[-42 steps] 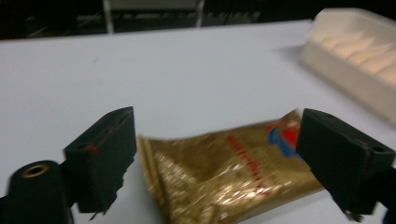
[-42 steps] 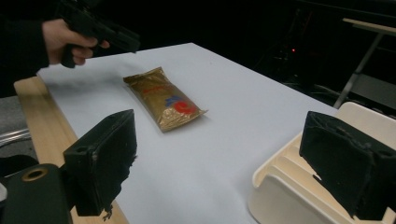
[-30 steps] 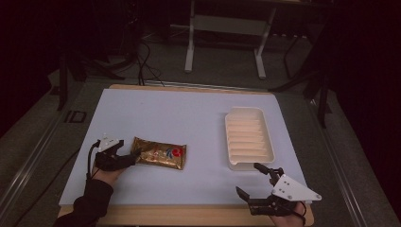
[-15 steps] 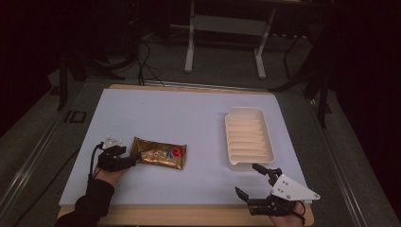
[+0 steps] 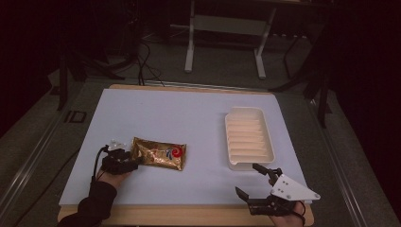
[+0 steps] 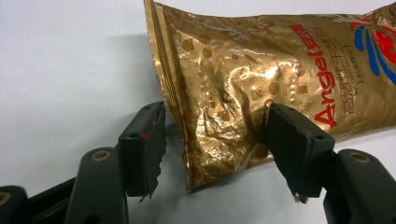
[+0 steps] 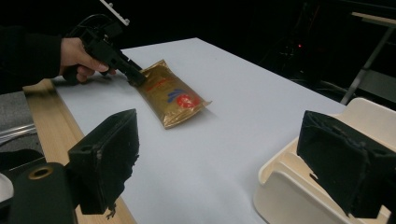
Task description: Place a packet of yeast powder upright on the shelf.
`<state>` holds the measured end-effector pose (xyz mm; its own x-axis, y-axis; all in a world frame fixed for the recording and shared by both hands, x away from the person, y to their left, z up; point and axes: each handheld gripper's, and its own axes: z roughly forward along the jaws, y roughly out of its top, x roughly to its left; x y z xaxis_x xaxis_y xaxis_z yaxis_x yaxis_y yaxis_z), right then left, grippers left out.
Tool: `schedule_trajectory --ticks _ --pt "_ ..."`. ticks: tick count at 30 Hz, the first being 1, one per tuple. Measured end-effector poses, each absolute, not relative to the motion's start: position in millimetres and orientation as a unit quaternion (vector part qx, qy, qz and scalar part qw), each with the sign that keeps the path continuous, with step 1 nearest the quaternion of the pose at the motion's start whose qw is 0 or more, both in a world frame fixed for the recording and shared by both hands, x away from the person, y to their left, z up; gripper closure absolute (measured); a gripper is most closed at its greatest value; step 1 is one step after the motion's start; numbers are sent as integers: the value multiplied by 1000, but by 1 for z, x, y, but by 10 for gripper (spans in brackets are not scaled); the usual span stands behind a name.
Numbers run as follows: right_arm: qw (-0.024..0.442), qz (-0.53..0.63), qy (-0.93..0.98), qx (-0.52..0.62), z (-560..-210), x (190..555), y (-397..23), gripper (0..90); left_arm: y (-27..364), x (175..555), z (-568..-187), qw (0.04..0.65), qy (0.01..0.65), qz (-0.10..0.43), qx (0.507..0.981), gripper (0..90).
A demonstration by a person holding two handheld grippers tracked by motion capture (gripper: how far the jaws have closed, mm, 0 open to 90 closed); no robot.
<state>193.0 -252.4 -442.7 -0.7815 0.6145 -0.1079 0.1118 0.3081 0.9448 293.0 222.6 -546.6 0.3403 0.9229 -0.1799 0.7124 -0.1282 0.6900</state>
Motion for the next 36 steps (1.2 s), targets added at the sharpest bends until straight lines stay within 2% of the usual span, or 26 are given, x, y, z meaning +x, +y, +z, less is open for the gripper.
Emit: schedule_trajectory --ticks 3,4,5,7,8,9,10,13,25,36 --pt "234 538 775 234 -443 193 -252 128 219 289 -547 352 545 159 744 461" --pt "233 538 775 235 -443 193 -252 128 218 289 -547 353 544 160 745 533" --pt "233 538 775 235 -443 193 -252 128 217 288 -547 353 543 161 745 533" --pt "232 538 776 235 -443 193 -252 129 216 287 -547 350 542 167 745 651" --pt "233 537 776 236 -443 193 -252 129 217 287 -547 347 546 170 744 651" --pt "233 537 776 235 -443 193 -252 129 218 287 -548 351 551 165 739 731" --pt "233 537 776 235 -443 193 -252 129 219 287 -548 353 552 164 737 731" --pt "233 536 776 236 -443 193 -252 129 221 288 -548 355 559 162 732 883" --pt "233 542 771 240 -442 194 -254 129 217 287 -530 357 547 182 735 900" --pt "235 551 761 250 -441 194 -257 116 211 279 -496 379 481 228 757 900"
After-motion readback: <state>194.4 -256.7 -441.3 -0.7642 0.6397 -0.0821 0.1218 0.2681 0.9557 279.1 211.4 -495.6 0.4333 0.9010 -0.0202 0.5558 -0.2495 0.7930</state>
